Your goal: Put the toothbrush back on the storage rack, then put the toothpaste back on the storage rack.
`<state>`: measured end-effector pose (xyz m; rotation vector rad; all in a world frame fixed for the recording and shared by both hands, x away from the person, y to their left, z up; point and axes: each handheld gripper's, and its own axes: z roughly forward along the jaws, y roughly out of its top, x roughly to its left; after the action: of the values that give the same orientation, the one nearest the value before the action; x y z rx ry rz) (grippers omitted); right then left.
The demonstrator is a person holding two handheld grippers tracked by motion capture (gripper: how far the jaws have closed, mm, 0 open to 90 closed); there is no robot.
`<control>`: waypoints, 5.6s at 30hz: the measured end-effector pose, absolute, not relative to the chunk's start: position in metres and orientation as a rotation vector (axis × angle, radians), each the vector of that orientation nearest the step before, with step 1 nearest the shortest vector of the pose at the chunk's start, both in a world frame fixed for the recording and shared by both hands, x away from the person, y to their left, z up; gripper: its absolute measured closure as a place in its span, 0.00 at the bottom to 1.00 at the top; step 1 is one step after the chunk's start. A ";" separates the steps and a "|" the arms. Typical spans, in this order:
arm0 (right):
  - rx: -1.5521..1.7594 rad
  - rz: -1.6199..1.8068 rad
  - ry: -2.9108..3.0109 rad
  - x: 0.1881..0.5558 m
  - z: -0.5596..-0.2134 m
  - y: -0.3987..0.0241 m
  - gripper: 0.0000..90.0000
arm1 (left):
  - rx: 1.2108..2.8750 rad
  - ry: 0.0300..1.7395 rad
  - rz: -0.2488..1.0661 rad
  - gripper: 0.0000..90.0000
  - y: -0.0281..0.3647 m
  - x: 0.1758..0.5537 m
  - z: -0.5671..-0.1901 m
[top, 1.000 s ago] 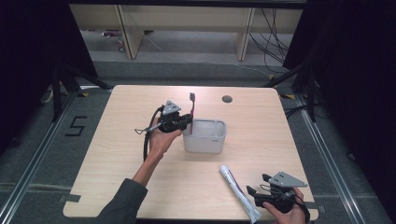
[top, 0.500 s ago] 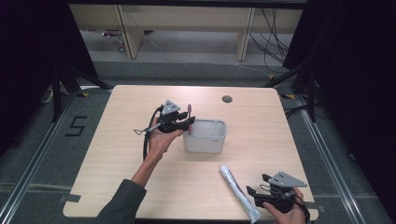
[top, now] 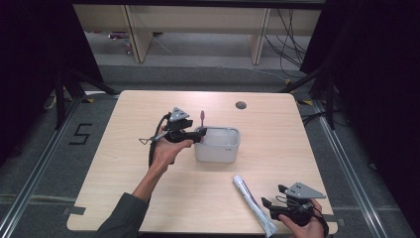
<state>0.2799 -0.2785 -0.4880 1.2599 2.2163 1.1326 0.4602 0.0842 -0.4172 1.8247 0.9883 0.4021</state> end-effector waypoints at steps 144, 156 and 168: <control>1.204 1.129 2.212 0.284 -0.488 -0.278 0.28 | 2.050 0.857 0.333 0.23 0.180 0.248 -0.497; 1.115 1.197 2.251 0.277 -0.475 -0.272 0.53 | 2.036 0.868 0.327 0.23 0.181 0.248 -0.500; 0.960 1.219 2.325 0.264 -0.470 -0.253 0.99 | 2.083 0.847 0.342 0.23 0.182 0.249 -0.498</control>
<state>0.2641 -0.2526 -0.4699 0.9602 2.3247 1.2186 0.2487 0.1821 -0.4981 2.0828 0.8472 0.3419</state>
